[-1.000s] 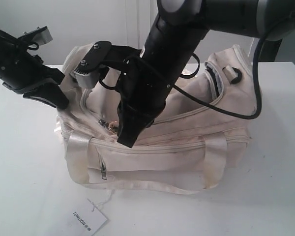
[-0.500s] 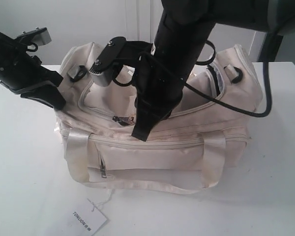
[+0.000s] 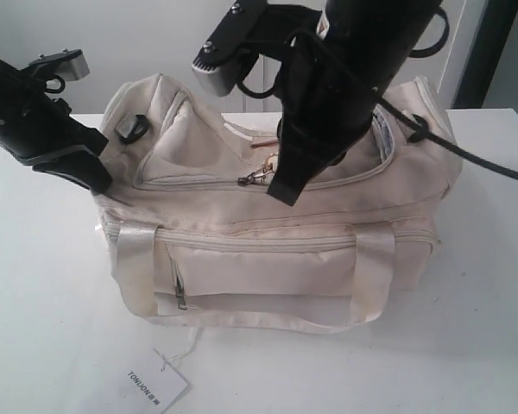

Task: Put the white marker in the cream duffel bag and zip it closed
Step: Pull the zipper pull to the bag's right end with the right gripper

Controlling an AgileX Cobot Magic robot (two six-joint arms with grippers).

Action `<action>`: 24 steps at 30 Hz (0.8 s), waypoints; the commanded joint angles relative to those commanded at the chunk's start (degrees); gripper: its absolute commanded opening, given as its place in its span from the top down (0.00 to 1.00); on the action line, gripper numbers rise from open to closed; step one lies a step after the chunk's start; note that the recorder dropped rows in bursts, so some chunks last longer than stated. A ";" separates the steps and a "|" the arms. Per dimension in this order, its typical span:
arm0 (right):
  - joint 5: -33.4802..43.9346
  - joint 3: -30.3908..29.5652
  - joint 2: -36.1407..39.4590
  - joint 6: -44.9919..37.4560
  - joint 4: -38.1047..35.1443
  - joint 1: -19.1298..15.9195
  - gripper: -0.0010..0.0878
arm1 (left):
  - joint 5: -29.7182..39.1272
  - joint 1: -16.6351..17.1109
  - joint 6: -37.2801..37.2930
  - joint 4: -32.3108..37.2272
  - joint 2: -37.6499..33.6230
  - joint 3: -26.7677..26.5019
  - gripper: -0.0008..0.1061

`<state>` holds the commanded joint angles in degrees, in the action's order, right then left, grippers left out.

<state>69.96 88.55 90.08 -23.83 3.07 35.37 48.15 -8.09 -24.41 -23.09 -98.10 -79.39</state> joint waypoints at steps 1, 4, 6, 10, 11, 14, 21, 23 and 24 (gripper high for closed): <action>0.00 0.00 0.00 0.48 0.00 -0.75 0.99 | 0.00 0.00 0.00 0.00 0.00 0.00 0.99; 0.00 0.00 0.00 1.63 -0.25 -2.91 0.99 | -0.11 0.00 0.00 0.01 0.00 0.00 0.99; 0.00 0.00 0.00 1.92 -0.50 -4.13 0.99 | -0.11 0.00 0.00 0.01 0.00 0.00 0.99; 0.00 0.00 0.00 2.42 -0.50 -6.69 0.99 | -0.11 0.00 0.00 0.01 0.00 0.00 0.99; 0.00 0.00 0.00 2.92 -0.50 -7.30 0.99 | -0.11 0.00 0.00 0.01 0.00 0.00 0.99; 0.00 0.00 0.00 4.38 -0.50 -8.82 0.99 | -0.11 0.00 0.00 0.01 0.00 0.00 0.99; 0.00 0.00 0.00 6.22 -0.50 -12.28 0.99 | -0.11 0.00 0.00 0.01 0.00 0.00 0.99; 0.00 0.00 0.00 6.70 -0.94 -12.56 0.99 | -0.11 0.00 0.00 0.01 0.00 0.00 0.99; 0.00 0.00 0.00 7.18 -1.37 -12.56 0.99 | -0.11 0.00 0.00 0.01 0.00 0.00 0.99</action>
<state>69.96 88.55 90.08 -16.65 1.70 22.81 48.04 -8.09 -24.41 -23.08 -98.10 -79.39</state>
